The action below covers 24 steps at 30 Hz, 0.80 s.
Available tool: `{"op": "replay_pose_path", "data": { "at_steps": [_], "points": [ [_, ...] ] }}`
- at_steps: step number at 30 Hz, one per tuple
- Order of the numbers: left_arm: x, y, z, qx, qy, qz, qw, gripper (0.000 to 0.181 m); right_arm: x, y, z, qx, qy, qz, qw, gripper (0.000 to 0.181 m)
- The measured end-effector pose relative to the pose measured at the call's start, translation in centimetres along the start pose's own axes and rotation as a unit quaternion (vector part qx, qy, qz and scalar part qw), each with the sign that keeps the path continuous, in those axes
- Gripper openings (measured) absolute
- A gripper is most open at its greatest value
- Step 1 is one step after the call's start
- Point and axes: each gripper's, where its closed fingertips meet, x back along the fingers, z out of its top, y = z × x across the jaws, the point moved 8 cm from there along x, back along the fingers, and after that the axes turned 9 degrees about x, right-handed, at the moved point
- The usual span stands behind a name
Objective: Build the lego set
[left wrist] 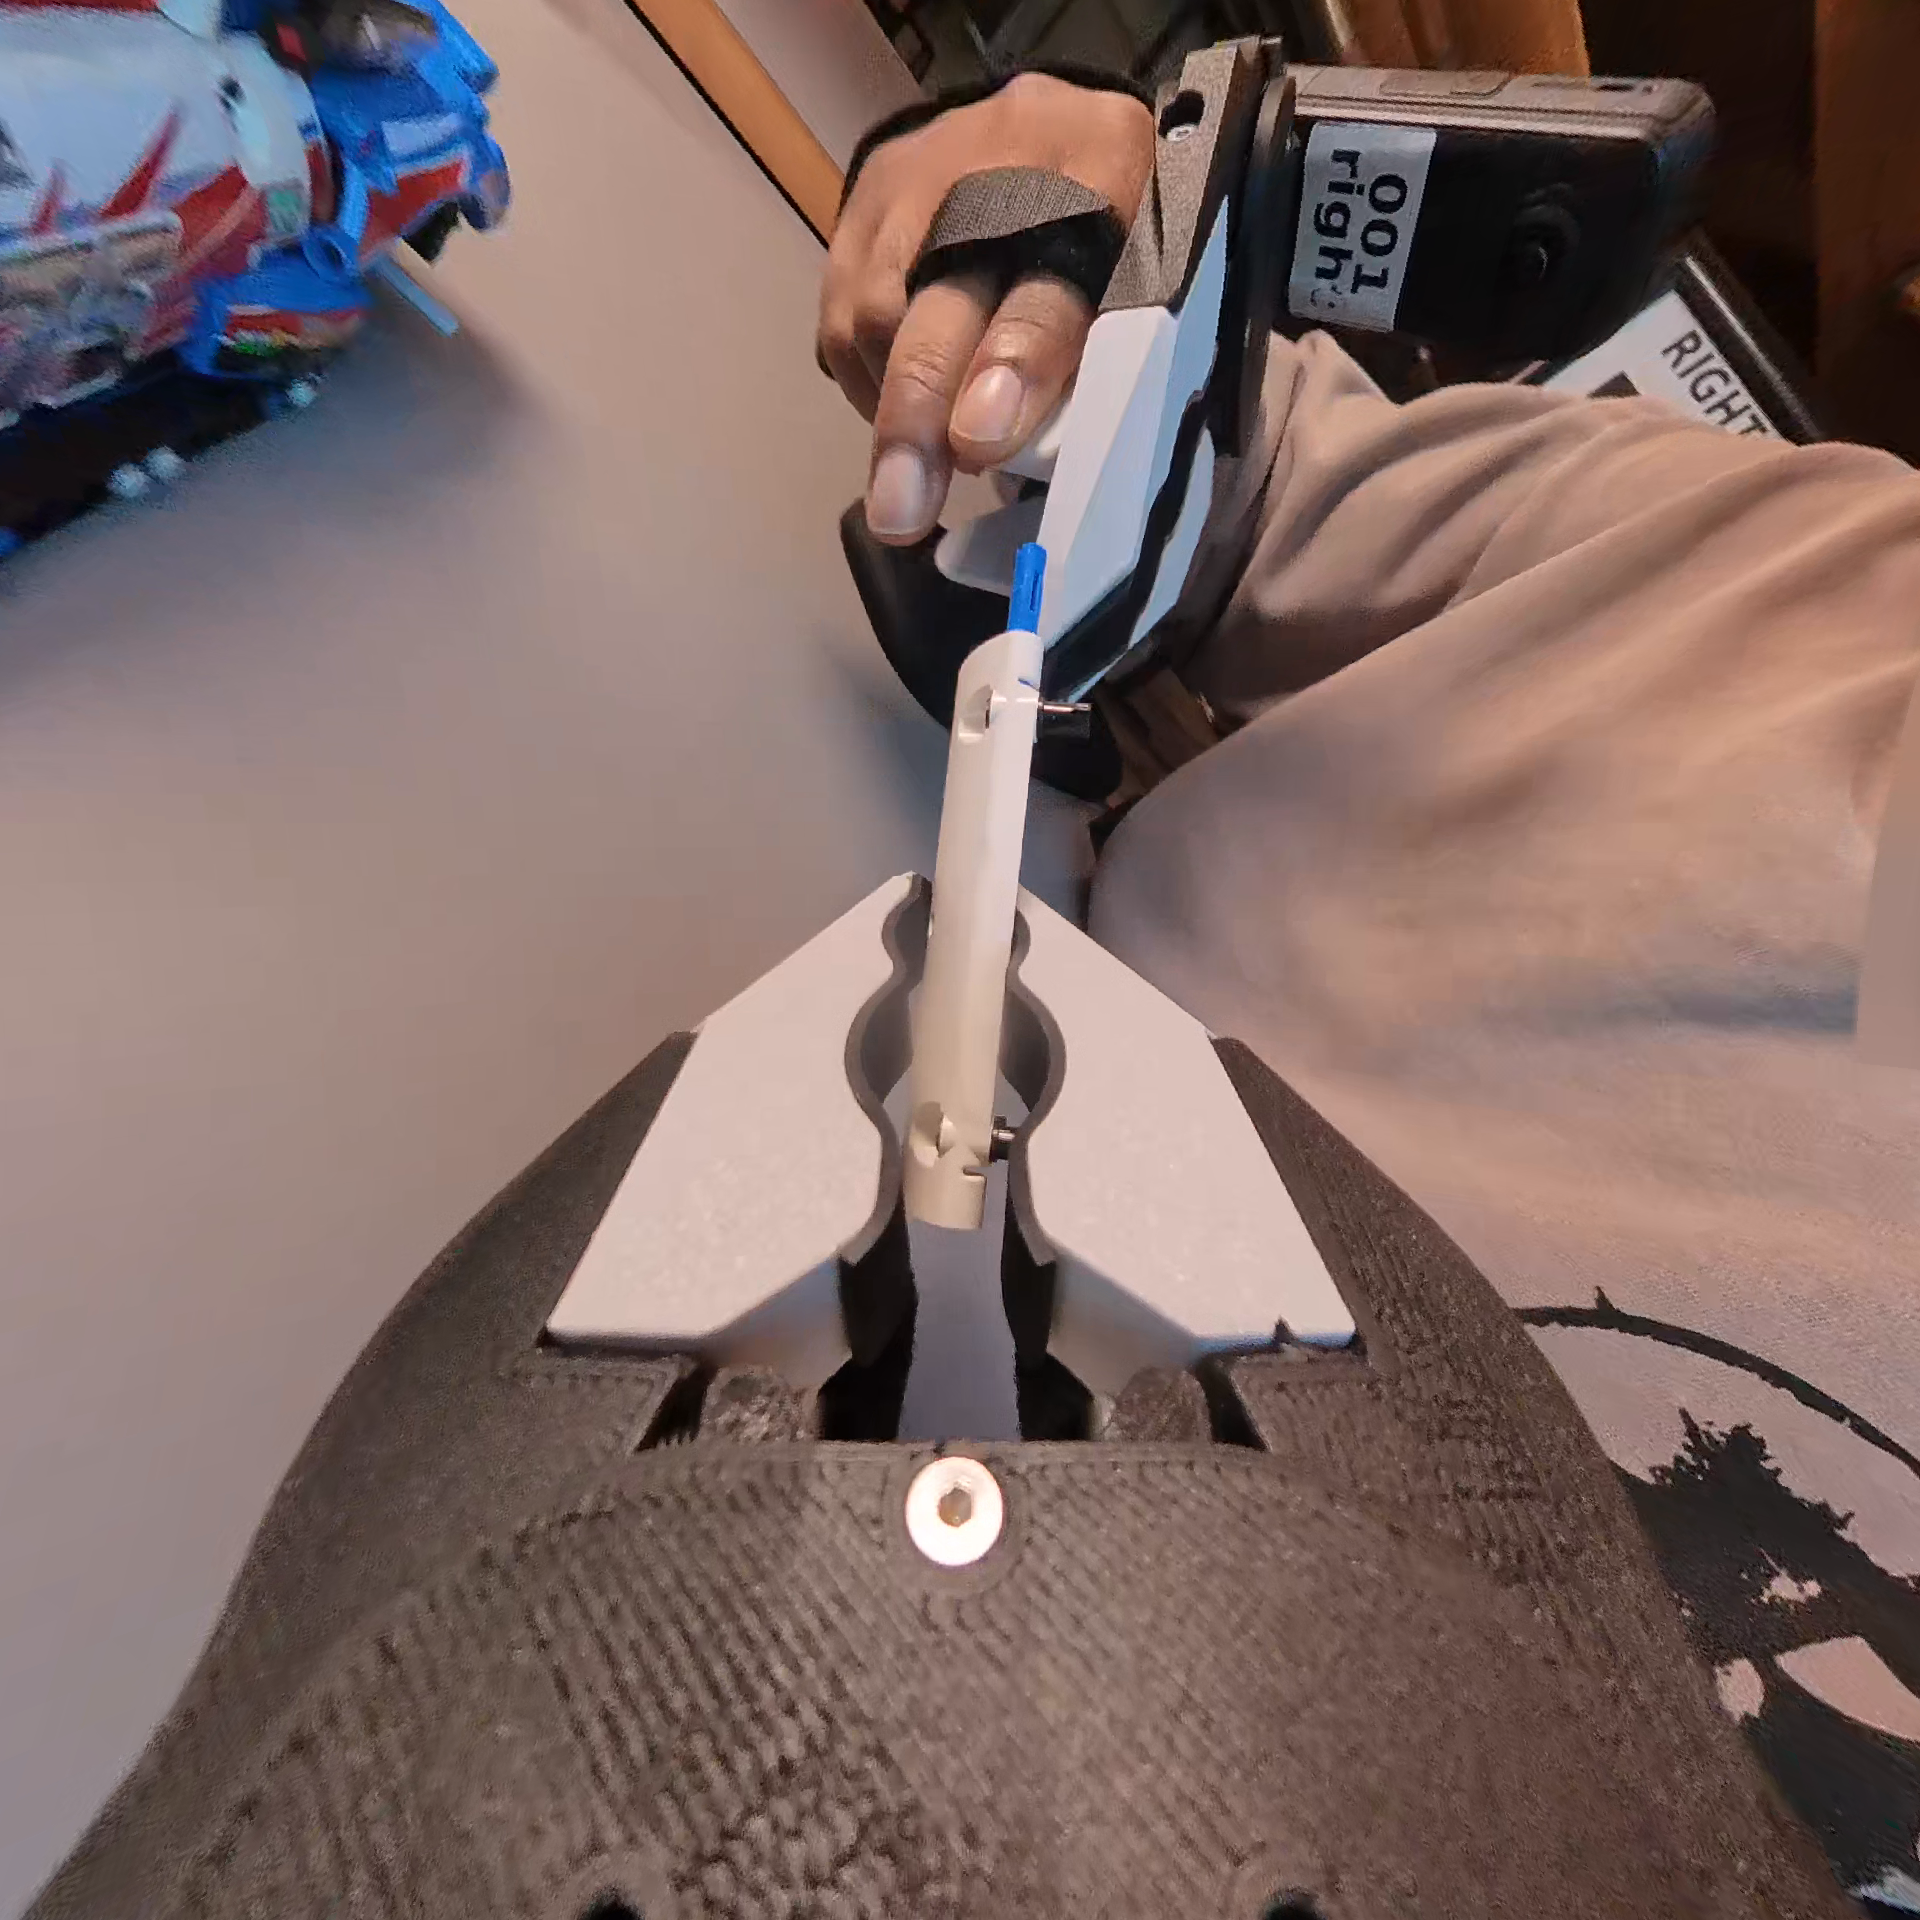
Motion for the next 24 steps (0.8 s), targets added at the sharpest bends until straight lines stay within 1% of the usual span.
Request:
{"op": "replay_pose_path", "data": {
  "at_steps": [2, 3, 5, 7, 11, 15, 20, 24],
  "points": [
    [0.7, 0.1, 0.6, -0.009, 0.032, 0.012, 0.999, 0.008, 0.8, 0.8, -0.4, -0.083, 0.011, -0.020, 0.996, 0.015],
    [1.0, 0.1, 0.8, -0.013, 0.042, 0.018, 0.999, 0.008, 1.0, 1.0, -0.7, -0.129, 0.019, -0.030, 0.991, 0.015],
    [1.2, 0.1, 1.0, -0.021, 0.051, 0.033, 0.998, 0.008, 0.9, 1.2, -1.4, -0.213, 0.040, -0.053, 0.975, 0.010],
    [1.1, 0.2, 1.0, -0.022, 0.050, 0.039, 0.998, 0.008, 0.6, 1.3, -1.5, -0.257, 0.064, -0.071, 0.962, 0.010],
    [1.1, 0.0, 1.0, -0.022, 0.055, 0.056, 0.997, 0.008, -0.5, 1.0, -1.5, -0.260, 0.044, -0.064, 0.963, 0.018],
    [1.4, -0.1, 1.0, -0.019, 0.067, 0.068, 0.995, 0.008, -1.0, 1.1, -1.6, -0.270, 0.041, -0.075, 0.959, 0.020],
    [1.6, -0.2, 1.1, -0.019, 0.087, 0.076, 0.993, 0.008, -1.6, 1.0, -1.7, -0.282, 0.045, -0.105, 0.953, 0.019],
    [1.8, -0.1, 0.9, -0.024, 0.094, 0.078, 0.992, 0.007, -1.8, 0.9, -1.8, -0.302, 0.060, -0.112, 0.945, 0.017]
  ]
}}
